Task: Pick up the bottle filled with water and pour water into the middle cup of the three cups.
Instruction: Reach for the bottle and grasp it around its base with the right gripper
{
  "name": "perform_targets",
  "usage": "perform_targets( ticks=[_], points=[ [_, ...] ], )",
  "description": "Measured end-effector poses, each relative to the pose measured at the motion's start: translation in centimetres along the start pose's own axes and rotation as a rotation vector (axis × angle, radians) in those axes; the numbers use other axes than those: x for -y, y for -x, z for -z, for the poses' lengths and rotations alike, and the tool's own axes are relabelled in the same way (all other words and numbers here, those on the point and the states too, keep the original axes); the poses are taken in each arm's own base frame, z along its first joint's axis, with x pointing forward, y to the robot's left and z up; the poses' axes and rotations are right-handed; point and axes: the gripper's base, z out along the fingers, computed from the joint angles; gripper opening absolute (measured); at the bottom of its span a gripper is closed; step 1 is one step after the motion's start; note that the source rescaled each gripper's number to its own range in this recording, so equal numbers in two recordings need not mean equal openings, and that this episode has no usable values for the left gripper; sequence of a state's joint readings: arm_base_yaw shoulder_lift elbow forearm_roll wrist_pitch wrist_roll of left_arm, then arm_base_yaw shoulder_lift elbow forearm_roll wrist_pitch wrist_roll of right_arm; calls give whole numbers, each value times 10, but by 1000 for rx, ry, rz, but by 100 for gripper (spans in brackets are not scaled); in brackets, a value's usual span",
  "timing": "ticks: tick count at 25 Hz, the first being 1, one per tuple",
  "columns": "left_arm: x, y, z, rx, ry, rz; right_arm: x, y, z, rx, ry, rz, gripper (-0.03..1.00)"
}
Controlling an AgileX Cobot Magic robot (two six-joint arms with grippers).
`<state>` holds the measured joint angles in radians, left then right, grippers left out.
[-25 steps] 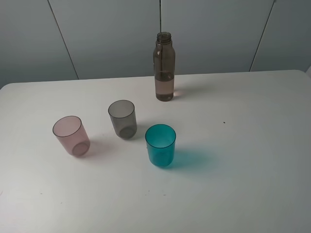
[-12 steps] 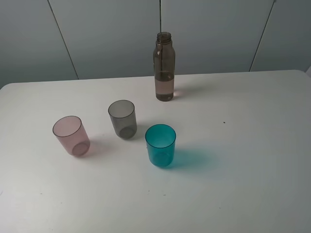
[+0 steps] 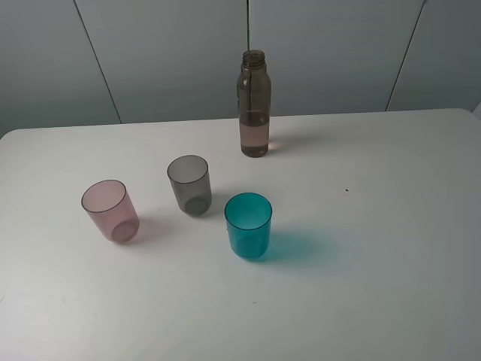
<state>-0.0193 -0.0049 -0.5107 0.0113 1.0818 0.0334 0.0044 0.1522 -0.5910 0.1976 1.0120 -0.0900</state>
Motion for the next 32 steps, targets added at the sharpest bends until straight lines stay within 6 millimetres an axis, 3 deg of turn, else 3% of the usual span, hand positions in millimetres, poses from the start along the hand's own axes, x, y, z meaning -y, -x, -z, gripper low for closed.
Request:
perform_targets(
  ticks=[3,8,11,14,18,25,32],
  points=[
    [0,0,0,0,0,0,2,34,-9,6,-8,-12,84],
    [0,0,0,0,0,0,10,77,-49,-6,-29,-36,84],
    [0,0,0,0,0,0,14,90,-82,-12,-29,-33,84],
    [0,0,0,0,0,0,3,96,-116,-28,43,27,84],
    [0,0,0,0,0,0,-21,91,-166,-91,137,153,84],
    [0,0,0,0,0,0,-40,65,-254,-161,152,176,84],
    [0,0,0,0,0,0,-60,26,-315,-153,162,225,84]
  ],
)
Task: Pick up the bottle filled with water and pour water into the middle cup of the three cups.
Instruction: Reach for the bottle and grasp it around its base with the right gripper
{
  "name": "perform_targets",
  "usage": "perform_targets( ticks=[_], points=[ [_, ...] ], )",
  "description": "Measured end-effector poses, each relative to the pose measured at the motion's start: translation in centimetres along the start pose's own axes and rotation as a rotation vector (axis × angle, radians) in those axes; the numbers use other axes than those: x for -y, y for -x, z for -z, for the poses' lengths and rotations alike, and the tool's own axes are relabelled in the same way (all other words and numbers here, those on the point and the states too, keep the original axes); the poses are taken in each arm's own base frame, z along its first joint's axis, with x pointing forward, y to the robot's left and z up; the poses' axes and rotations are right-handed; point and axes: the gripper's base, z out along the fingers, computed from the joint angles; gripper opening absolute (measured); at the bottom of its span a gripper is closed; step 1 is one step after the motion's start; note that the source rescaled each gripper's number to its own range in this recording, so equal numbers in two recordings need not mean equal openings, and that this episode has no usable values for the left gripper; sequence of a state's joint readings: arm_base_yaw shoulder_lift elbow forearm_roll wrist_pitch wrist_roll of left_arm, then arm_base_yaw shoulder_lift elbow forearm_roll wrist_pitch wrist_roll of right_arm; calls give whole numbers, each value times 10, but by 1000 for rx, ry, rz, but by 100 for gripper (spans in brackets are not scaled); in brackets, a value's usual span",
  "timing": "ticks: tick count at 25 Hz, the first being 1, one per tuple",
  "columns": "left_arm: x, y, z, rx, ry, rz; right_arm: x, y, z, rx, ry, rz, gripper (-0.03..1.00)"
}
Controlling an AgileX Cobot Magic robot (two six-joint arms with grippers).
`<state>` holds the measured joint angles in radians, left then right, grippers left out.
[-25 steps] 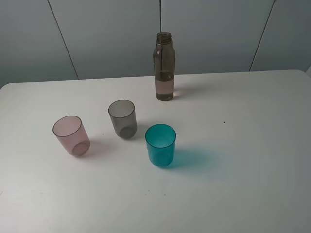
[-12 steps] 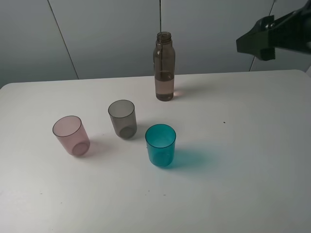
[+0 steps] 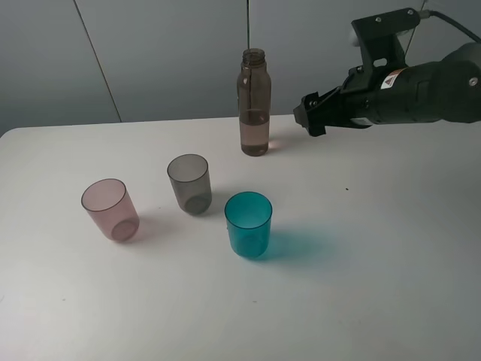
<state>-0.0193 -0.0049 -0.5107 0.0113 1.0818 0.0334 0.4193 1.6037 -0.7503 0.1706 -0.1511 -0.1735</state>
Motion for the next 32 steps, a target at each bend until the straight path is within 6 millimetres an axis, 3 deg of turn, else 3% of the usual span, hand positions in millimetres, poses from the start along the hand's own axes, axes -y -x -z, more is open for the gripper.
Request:
perform_targets(
  ticks=[9,14,25,32],
  points=[
    [0,0,0,0,0,3,-9,-33,-52,35,56,17,84],
    [0,0,0,0,0,4,-17,-31,-67,223,135,15,84],
    [0,0,0,0,0,4,-21,-25,-113,231,176,-12,84],
    [0,0,0,0,0,4,-23,-32,-134,216,189,1,84]
  ],
)
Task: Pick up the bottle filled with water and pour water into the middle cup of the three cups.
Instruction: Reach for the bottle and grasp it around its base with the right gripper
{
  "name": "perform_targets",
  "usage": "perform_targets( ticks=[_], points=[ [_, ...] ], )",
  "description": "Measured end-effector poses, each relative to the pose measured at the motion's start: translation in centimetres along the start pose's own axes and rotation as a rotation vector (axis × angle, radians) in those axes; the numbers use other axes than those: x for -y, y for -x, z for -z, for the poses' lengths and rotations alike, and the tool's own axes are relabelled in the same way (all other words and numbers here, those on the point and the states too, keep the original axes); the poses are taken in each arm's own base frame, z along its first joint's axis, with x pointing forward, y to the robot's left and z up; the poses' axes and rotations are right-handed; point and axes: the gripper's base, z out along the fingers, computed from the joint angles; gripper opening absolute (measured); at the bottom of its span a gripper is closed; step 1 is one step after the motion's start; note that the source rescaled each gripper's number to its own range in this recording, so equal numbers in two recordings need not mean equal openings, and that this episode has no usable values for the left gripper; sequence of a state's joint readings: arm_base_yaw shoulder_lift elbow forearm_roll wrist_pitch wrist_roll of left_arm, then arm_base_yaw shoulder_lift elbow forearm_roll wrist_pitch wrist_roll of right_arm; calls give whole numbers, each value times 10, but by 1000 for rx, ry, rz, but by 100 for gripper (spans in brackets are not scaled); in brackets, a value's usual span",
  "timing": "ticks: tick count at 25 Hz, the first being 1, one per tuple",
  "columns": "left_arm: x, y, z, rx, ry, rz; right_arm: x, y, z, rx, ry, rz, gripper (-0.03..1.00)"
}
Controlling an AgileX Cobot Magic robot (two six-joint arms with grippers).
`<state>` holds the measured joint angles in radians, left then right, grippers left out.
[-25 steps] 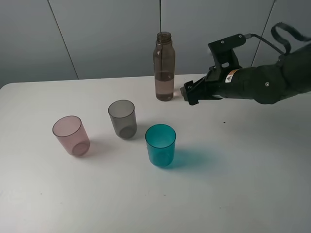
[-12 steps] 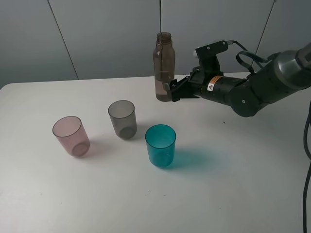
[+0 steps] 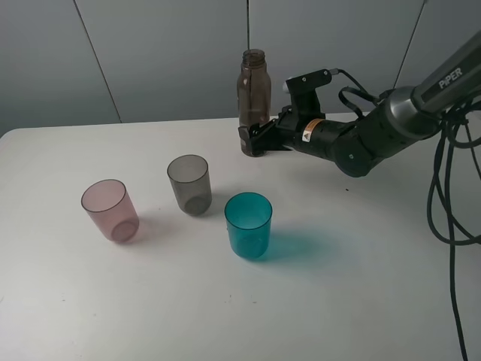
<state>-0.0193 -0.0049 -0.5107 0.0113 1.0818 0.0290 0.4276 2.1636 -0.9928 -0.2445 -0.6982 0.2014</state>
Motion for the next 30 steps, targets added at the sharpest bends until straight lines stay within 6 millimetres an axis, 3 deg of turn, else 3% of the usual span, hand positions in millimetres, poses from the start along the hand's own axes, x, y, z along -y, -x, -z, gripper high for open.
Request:
perform_targets(
  ticks=[13,30],
  points=[
    [0,0,0,0,0,0,4,-15,-29,5,6,5,84],
    [0,0,0,0,0,0,9,-7,-62,77,5,44,84]
  ],
)
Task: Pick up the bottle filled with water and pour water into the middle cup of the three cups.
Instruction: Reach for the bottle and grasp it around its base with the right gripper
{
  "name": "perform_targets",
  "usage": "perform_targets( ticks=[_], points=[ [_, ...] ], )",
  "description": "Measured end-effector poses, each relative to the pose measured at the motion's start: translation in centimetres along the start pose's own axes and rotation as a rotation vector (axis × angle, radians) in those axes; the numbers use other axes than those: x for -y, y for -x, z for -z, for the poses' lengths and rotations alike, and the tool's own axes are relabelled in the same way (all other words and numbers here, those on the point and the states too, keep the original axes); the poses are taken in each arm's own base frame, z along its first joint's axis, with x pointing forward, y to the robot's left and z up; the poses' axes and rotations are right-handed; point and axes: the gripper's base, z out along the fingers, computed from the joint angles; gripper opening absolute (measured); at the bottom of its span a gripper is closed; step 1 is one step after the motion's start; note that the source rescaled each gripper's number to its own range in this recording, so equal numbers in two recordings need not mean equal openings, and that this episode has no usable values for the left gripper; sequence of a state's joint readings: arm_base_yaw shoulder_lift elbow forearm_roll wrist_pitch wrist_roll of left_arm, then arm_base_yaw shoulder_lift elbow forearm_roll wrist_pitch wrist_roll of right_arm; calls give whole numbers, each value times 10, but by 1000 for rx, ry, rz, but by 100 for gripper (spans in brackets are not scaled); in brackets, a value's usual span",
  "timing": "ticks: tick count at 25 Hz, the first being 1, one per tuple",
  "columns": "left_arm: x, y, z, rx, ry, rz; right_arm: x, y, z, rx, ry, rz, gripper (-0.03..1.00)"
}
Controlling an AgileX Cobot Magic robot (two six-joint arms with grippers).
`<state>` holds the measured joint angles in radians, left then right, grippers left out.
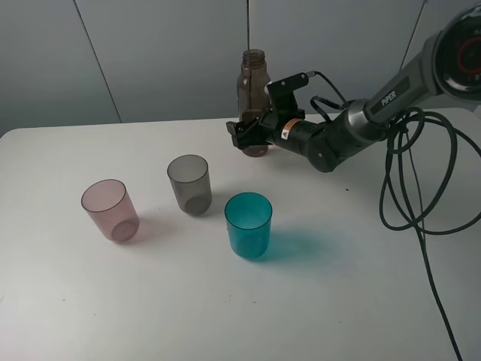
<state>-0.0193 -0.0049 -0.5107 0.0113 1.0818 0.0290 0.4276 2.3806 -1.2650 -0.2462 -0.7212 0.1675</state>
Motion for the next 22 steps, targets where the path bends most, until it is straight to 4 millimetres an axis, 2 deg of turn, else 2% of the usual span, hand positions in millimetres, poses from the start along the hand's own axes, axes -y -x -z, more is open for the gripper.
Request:
perform_targets(
  ticks=[22],
  points=[
    [0,0,0,0,0,0,4,2,-4,38,-5,-2,84]
  ],
)
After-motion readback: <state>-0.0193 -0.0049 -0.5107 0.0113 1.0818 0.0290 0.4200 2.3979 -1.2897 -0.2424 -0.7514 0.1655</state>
